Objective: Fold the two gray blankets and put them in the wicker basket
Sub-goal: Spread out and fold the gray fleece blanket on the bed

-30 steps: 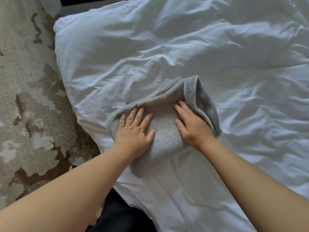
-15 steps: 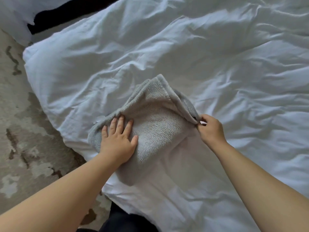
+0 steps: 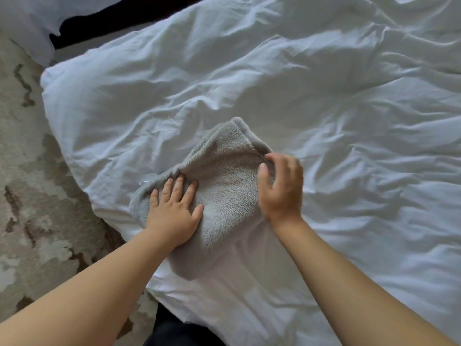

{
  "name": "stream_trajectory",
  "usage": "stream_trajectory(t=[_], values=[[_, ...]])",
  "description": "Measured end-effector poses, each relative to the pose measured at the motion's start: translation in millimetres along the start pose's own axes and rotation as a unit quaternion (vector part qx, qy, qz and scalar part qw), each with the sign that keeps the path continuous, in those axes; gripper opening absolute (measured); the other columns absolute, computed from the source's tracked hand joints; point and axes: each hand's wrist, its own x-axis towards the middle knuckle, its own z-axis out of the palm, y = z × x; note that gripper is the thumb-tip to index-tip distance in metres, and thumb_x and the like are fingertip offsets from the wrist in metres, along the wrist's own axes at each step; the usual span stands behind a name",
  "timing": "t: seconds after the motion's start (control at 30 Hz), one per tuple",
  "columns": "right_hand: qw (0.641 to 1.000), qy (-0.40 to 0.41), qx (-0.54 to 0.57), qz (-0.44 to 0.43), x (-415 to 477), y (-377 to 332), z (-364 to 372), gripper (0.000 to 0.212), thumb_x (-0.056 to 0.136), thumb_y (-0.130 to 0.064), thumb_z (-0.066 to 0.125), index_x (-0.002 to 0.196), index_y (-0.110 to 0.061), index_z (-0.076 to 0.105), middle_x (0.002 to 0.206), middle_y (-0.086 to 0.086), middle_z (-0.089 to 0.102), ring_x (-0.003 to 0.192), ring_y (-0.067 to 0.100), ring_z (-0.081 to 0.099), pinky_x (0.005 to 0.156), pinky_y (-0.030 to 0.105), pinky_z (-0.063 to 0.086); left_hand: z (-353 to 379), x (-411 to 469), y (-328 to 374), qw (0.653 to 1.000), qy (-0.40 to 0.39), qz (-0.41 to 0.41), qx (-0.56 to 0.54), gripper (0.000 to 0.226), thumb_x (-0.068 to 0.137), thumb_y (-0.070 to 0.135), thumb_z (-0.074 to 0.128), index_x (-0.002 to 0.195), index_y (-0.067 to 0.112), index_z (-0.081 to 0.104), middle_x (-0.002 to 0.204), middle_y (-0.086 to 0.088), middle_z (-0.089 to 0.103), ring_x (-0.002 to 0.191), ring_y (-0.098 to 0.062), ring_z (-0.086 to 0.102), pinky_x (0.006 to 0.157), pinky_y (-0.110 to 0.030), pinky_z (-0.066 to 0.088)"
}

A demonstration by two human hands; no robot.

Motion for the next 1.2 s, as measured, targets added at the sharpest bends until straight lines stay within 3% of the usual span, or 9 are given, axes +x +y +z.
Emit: stream_trajectory(t=[0.1, 0.17, 0.27, 0.37, 0.5, 0.6, 0.83, 1.1, 1.2], values=[[0.950, -0.258, -0.068, -0.162, -12, -15, 24, 0.051, 0.089, -0.042, 0.050, 0.135, -0.020, 0.053, 0.140, 0.015, 0.048, 0.133, 0.028, 0.039, 0.115, 0.046, 0.015, 7, -1, -2, 1.000, 0.023, -0.004, -0.011, 0.065, 0.091, 0.059, 0.017, 0.150, 0.040, -0.002, 0.160, 0.005, -0.010, 0.147, -0.017, -0.010, 0.116, -0.044, -0.007], [0.907, -0.338, -0.150, -0.203, 3, -2, 42, 0.059, 0.093, -0.050, 0.044, 0.147, -0.030, 0.033, 0.157, 0.005, 0.026, 0.146, 0.022, 0.016, 0.116, 0.042, -0.005, 14, -2, -5, 0.998, 0.057, -0.009, -0.029, 0.065, 0.088, 0.062, 0.011, 0.149, 0.042, -0.003, 0.160, 0.007, -0.009, 0.146, -0.015, -0.010, 0.115, -0.042, -0.010], [0.879, -0.350, -0.213, -0.243, 31, 20, 68, 0.065, 0.092, -0.061, 0.030, 0.150, -0.036, 0.018, 0.161, -0.003, 0.012, 0.148, 0.016, 0.004, 0.116, 0.041, -0.010, 25, 1, -9, 0.991, 0.101, -0.052, -0.073, 0.068, 0.084, 0.067, 0.007, 0.147, 0.046, -0.008, 0.159, 0.007, -0.015, 0.146, -0.013, -0.015, 0.112, -0.038, -0.016], [0.894, -0.335, -0.202, -0.217, 35, 36, 89, 0.072, 0.085, -0.064, 0.020, 0.150, -0.036, 0.018, 0.161, -0.003, 0.009, 0.149, 0.017, 0.002, 0.117, 0.041, -0.007, 38, 7, -8, 0.982, 0.122, -0.102, -0.106, 0.073, 0.080, 0.069, 0.008, 0.144, 0.042, -0.013, 0.160, 0.002, -0.015, 0.146, -0.016, -0.014, 0.113, -0.041, -0.016], [0.934, -0.263, -0.142, -0.197, 16, 53, 114, 0.070, 0.084, -0.053, 0.030, 0.147, -0.023, 0.029, 0.158, 0.008, 0.020, 0.146, 0.029, 0.013, 0.117, 0.048, 0.004, 60, 21, -6, 0.966, 0.209, -0.076, -0.130, 0.072, 0.081, 0.057, 0.027, 0.146, 0.028, 0.026, 0.157, -0.011, 0.022, 0.145, -0.029, 0.018, 0.114, -0.048, 0.003], [0.947, -0.202, -0.132, -0.211, 7, 65, 137, 0.068, 0.084, -0.046, 0.034, 0.144, -0.015, 0.037, 0.152, 0.018, 0.031, 0.141, 0.038, 0.024, 0.113, 0.053, 0.015, 84, 38, -11, 0.948, 0.282, -0.056, -0.137, 0.070, 0.078, 0.050, 0.037, 0.141, 0.020, 0.043, 0.149, -0.018, 0.035, 0.138, -0.028, 0.023, 0.111, -0.048, 0.009], [0.951, -0.133, -0.122, -0.250, 2, 93, 172, 0.067, 0.085, -0.042, 0.031, 0.142, -0.007, 0.037, 0.145, 0.028, 0.037, 0.134, 0.044, 0.031, 0.109, 0.052, 0.021, 128, 64, -13, 0.930, 0.346, -0.026, -0.125, 0.066, 0.078, 0.049, 0.035, 0.138, 0.021, 0.033, 0.148, -0.013, 0.025, 0.135, -0.030, 0.021, 0.114, -0.039, -0.001], [0.937, -0.242, -0.166, -0.189, 14, 50, 125, 0.072, 0.082, -0.046, 0.029, 0.148, -0.017, 0.031, 0.157, 0.011, 0.022, 0.145, 0.032, 0.019, 0.115, 0.049, 0.018, 58, 21, -12, 0.954, 0.244, -0.040, -0.167, 0.067, 0.081, 0.053, 0.034, 0.143, 0.029, 0.039, 0.155, -0.007, 0.028, 0.143, -0.024, 0.023, 0.115, -0.044, 0.009], [0.940, -0.308, -0.086, -0.117, 30, 30, 101, 0.071, 0.082, -0.043, 0.041, 0.148, -0.021, 0.032, 0.159, 0.006, 0.019, 0.146, 0.023, 0.016, 0.118, 0.041, 0.015, 31, -6, -15, 0.922, 0.253, -0.094, -0.279, 0.067, 0.083, 0.043, 0.055, 0.144, 0.027, 0.036, 0.157, -0.005, 0.021, 0.142, -0.025, 0.021, 0.116, -0.042, 0.016]])
